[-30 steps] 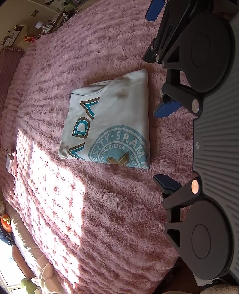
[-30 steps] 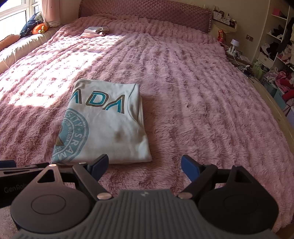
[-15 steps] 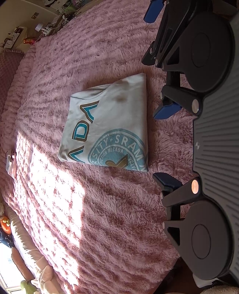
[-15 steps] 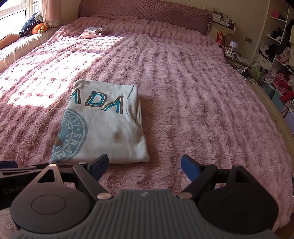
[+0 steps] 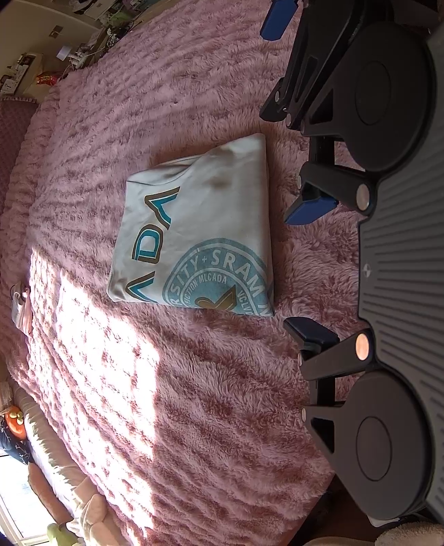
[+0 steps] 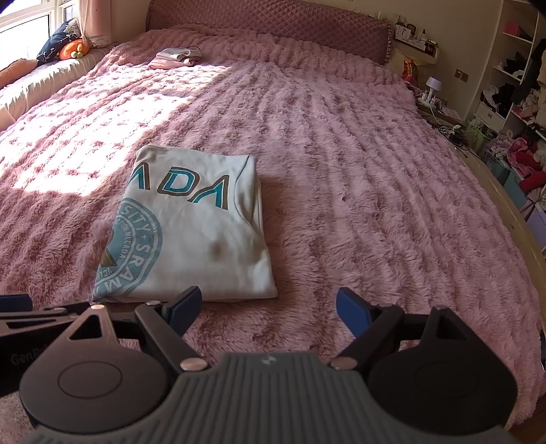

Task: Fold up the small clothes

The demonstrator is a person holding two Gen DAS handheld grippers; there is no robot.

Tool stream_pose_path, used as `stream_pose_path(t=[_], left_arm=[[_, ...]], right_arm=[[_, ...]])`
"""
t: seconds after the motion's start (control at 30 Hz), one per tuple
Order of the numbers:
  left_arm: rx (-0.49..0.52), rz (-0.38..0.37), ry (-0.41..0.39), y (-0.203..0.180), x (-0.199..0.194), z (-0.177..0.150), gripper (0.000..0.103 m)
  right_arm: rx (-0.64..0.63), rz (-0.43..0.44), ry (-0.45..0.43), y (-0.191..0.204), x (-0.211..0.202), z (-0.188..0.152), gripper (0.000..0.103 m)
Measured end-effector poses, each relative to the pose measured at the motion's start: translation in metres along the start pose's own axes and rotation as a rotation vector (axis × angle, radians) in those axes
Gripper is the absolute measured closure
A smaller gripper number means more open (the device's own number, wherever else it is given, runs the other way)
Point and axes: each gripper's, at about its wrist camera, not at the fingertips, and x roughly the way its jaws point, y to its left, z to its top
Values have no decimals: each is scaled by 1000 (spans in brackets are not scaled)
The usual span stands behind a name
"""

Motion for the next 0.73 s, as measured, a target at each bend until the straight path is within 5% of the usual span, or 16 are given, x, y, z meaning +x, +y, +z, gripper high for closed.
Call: stream_pose_path(t=[0.73], left_arm=[[29, 17, 21, -4, 6, 0, 30]], right_arm=[[-25, -23, 20, 1, 5, -1, 21]])
